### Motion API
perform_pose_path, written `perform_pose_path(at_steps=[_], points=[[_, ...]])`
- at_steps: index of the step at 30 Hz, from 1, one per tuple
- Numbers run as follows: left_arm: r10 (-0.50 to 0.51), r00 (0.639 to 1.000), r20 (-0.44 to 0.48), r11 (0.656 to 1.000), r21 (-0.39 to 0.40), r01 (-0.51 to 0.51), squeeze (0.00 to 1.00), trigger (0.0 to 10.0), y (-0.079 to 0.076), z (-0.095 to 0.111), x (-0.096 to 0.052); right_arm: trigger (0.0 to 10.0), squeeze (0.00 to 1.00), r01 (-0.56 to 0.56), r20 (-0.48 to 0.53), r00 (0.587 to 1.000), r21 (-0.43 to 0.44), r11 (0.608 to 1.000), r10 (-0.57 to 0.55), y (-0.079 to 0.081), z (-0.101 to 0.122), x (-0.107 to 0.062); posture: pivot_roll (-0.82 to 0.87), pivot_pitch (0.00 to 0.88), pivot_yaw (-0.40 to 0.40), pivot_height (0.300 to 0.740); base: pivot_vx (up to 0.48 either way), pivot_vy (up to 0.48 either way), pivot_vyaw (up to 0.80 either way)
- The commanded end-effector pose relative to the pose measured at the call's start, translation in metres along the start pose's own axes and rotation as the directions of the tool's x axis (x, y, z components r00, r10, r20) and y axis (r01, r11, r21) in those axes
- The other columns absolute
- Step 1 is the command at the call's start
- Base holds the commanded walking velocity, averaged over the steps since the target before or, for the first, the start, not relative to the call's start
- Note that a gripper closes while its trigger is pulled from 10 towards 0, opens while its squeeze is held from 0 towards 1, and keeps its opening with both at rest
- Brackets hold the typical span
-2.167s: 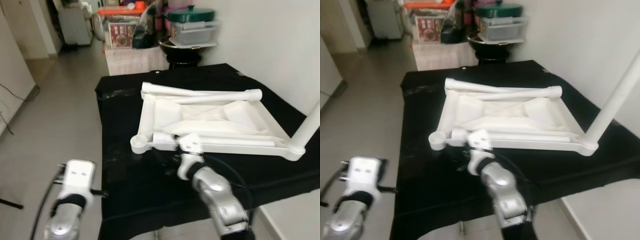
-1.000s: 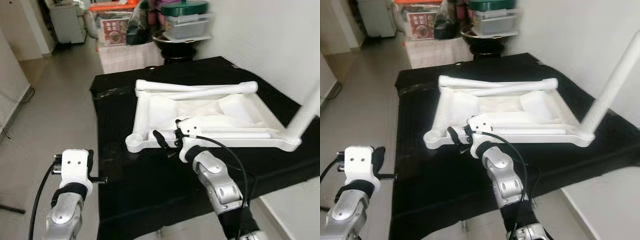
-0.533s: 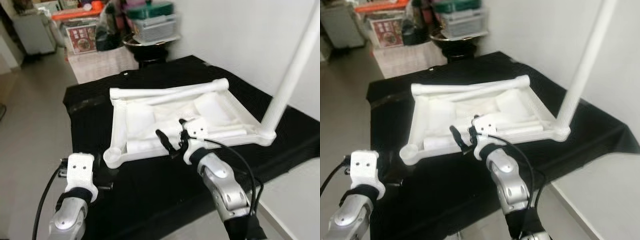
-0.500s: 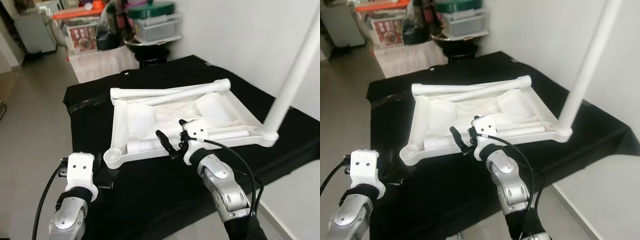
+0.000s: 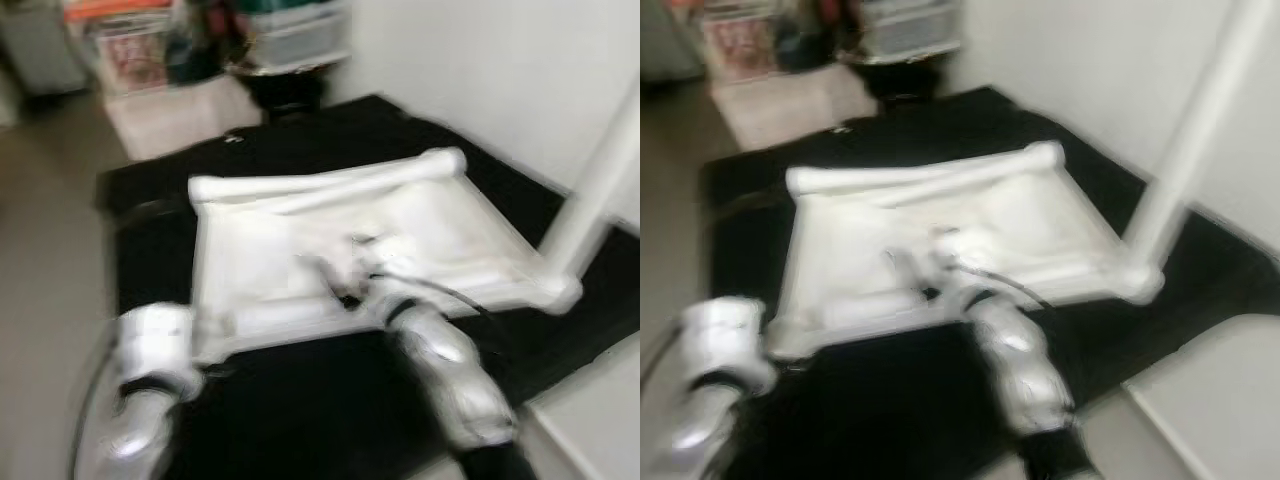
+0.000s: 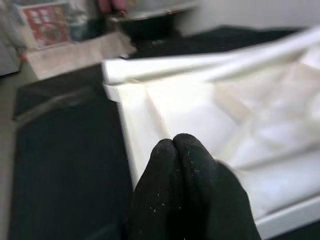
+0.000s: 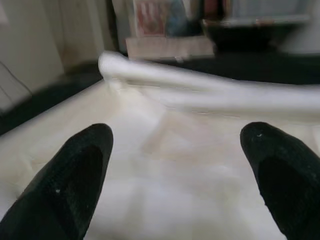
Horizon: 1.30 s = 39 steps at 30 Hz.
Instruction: Building children table
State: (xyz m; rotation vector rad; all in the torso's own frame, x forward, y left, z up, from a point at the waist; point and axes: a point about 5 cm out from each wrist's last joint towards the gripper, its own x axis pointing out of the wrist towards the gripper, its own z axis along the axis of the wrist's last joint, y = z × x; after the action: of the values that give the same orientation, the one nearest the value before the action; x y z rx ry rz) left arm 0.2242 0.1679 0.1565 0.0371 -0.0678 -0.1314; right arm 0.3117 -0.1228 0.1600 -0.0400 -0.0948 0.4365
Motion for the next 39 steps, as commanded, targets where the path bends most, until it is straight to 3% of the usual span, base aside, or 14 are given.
perform_pose_path(at_steps=[1, 7, 10, 14, 16, 17, 18, 19, 20, 26, 33, 34, 37, 39], points=[[-0.058, 0.998, -0.019, 0.997, -0.052, 0.057, 0.0, 10.0, 0.0, 0.003, 0.0, 10.0, 0.0, -0.067, 0.044, 0.997, -0.015, 0.998, 0.068, 0.008, 0.014, 0.007, 0.0, 0.0, 0.026, 0.74, 0.0, 0.0, 0.0], [-0.227, 0.974, 0.009, 0.965, -0.131, 0.226, 0.0, 10.0, -0.017, 0.028, 0.005, 10.0, 0.0, -0.087, 0.061, 0.993, -0.143, 0.986, 0.097, -0.014, 0.037, 0.011, 0.0, 0.009, 0.028, 0.74, 0.0, 0.0, 0.0], [-0.17, 0.984, -0.059, 0.971, -0.179, 0.157, 0.0, 10.0, -0.012, 0.024, 0.007, 10.0, 0.0, -0.082, 0.056, 0.994, -0.171, 0.982, 0.093, -0.021, 0.043, 0.012, 0.0, 0.018, 0.029, 0.74, 0.0, 0.0, 0.0], [-0.127, 0.957, -0.261, 0.938, -0.346, 0.031, 0.01, 10.0, -0.01, 0.003, 0.008, 10.0, 0.0, -0.085, 0.039, 0.995, -0.207, 0.975, 0.095, -0.027, 0.048, 0.01, 0.0, 0.038, 0.024, 0.74, 0.0, 0.0, 0.0], [-0.127, 0.957, -0.261, 0.938, -0.346, 0.031, 0.01, 10.0, -0.01, 0.003, 0.008, 10.0, 0.0, -0.085, 0.039, 0.995, -0.207, 0.975, 0.095, -0.027, 0.048, 0.01, 0.0, 0.038, 0.024, 0.74, 0.0, 0.0, 0.0], [-0.124, 0.949, -0.29, 0.921, -0.39, 0.001, 1.0, 10.0, -0.008, 0.0, 0.009, 10.0, 0.0, -0.085, 0.031, 0.995, -0.215, 0.973, 0.093, -0.028, 0.049, 0.01, 0.0, 0.041, 0.025, 0.74, 0.0, 0.0, 0.0], [-0.134, 0.919, -0.371, 0.915, -0.401, -0.029, 1.0, 10.0, -0.006, -0.007, 0.01, 10.0, 0.0, -0.094, 0.014, 0.995, -0.225, 0.97, 0.099, -0.028, 0.048, 0.009, 0.0, 0.041, 0.025, 0.74, 0.0, 0.0, 0.0], [-0.134, 0.919, -0.371, 0.915, -0.401, -0.029, 1.0, 10.0, -0.006, -0.007, 0.01, 10.0, 0.0, -0.094, 0.014, 0.995, -0.225, 0.97, 0.099, -0.028, 0.048, 0.009, 0.0, 0.041, 0.025, 0.74, 0.0, 0.0, 0.0], [-0.121, 0.875, -0.468, 0.917, -0.39, -0.081, 1.0, 10.0, 0.003, -0.017, 0.015, 10.0, 0.0, -0.111, -0.02, 0.994, -0.247, 0.963, 0.11, -0.028, 0.043, 0.007, 0.01, 0.054, 0.028, 0.74, 0.0, 0.0, 0.0], [-0.17, 0.824, -0.54, 0.935, -0.353, -0.039, 1.0, 10.0, 0.008, -0.021, 0.022, 10.0, 0.0, -0.105, -0.045, 0.994, -0.251, 0.962, 0.097, -0.028, 0.039, 0.005, 0.01, 0.071, 0.032, 0.74, 0.0, 0.0, 0.0], [-0.22, 0.845, -0.487, 0.921, -0.39, 0.016, 1.0, 10.0, 0.008, -0.002, 0.047, 10.0, 0.0, -0.134, -0.081, 0.99, -0.26, 0.956, 0.117, -0.021, 0.033, 0.003, 0.01, 0.095, 0.037, 0.74, 0.0, 0.0, 0.0], [-0.256, 0.871, -0.42, 0.899, -0.434, 0.055, 1.0, 10.0, 0.004, 0.009, 0.056, 10.0, 0.0, -0.136, -0.083, 0.99, -0.255, 0.957, 0.118, -0.019, 0.033, 0.003, 0.01, 0.102, 0.037, 0.74, 0.0, 0.0, 0.0], [-0.28, 0.876, -0.393, 0.883, -0.463, 0.074, 1.0, 10.0, 0.002, 0.016, 0.06, 10.0, 0.0, -0.135, -0.085, 0.989, -0.253, 0.958, 0.117, -0.019, 0.033, 0.002, 0.01, 0.102, 0.037, 0.74, 0.0, 0.0, 0.0], [-0.323, 0.886, -0.332, 0.843, -0.526, 0.11, 1.0, 10.0, -0.003, 0.029, 0.069, 10.0, 0.0, -0.13, -0.091, 0.99, -0.253, 0.959, 0.11, -0.02, 0.032, 0.001, 0.01, 0.104, 0.038, 0.74, 0.0, 0.0, 0.0]])
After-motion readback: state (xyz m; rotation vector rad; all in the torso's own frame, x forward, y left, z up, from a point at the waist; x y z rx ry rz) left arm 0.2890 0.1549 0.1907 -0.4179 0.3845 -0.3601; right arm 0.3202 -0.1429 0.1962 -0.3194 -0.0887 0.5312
